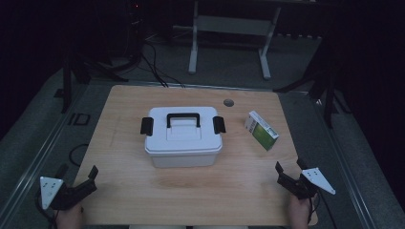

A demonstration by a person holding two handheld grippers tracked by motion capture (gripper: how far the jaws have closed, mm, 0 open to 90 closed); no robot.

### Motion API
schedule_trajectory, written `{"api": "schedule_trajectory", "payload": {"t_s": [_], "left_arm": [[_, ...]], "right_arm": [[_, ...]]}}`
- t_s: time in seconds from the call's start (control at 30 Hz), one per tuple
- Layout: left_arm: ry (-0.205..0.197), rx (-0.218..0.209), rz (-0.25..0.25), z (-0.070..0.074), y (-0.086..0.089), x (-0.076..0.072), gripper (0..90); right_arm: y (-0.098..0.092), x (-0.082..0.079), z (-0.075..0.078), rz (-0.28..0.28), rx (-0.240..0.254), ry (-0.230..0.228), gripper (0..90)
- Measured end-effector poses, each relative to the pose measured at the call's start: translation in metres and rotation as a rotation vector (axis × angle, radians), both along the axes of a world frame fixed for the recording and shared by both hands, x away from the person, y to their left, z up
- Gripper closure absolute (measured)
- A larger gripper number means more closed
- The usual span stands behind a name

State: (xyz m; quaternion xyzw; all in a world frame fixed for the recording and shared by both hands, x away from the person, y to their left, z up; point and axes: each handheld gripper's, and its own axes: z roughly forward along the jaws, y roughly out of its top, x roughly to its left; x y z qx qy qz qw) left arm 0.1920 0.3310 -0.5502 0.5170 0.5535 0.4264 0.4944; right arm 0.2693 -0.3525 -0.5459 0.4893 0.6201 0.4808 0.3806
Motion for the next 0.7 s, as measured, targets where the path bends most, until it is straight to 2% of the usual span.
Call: {"api": "schedule_trajectory", "payload": {"t_s": [0.07,0.1,0.13,0.2,0.23,0.3,0.37,0.4,0.43,0.47,0.53,0.57,0.67,0.7], "left_arm": [[0.011,0.012,0.015,0.001,0.0,0.001,1.2],[0.005,0.007,0.019,0.002,0.001,0.001,1.2],[0.017,-0.019,0.004,0.003,0.003,0.002,1.2],[0.017,-0.019,0.004,0.003,0.003,0.002,1.2],[0.09,-0.068,-0.059,0.009,0.004,0.006,1.2],[0.088,-0.053,-0.102,0.011,0.001,0.007,1.2],[0.11,-0.029,-0.138,0.014,-0.003,0.01,1.6],[0.11,-0.011,-0.134,0.014,-0.006,0.011,1.9],[0.112,-0.009,-0.155,0.015,-0.007,0.012,2.3],[0.12,-0.005,-0.161,0.016,-0.009,0.014,6.4],[0.126,-0.009,-0.198,0.018,-0.013,0.017,9.1],[0.124,-0.001,-0.195,0.018,-0.015,0.017,13.3],[0.141,0.001,-0.239,0.019,-0.021,0.023,17.3],[0.149,0.006,-0.253,0.019,-0.023,0.025,23.2]], "right_arm": [[-0.003,0.001,0.002,-0.002,0.017,0.013,13.6],[-0.004,0.001,0.003,-0.007,0.031,0.029,13.6],[-0.005,0.001,0.004,-0.002,0.041,0.046,13.6],[-0.004,0.0,0.006,0.001,0.039,0.052,13.6],[0.001,0.0,0.014,0.046,0.015,0.066,10.9],[0.004,-0.001,0.018,0.089,0.039,0.058,11.0],[0.009,0.0,0.022,0.136,0.053,0.06,13.2],[0.012,0.001,0.024,0.146,0.047,0.055,13.7],[0.015,0.002,0.025,0.155,0.038,0.058,14.1],[0.019,0.003,0.026,0.16,0.03,0.062,15.1],[0.025,0.006,0.029,0.186,0.028,0.066,24.1],[0.028,0.007,0.031,0.19,0.022,0.065,25.6],[0.039,0.013,0.034,0.221,-0.002,0.066,44.4],[0.042,0.015,0.035,0.231,-0.008,0.07,48.8]]}}
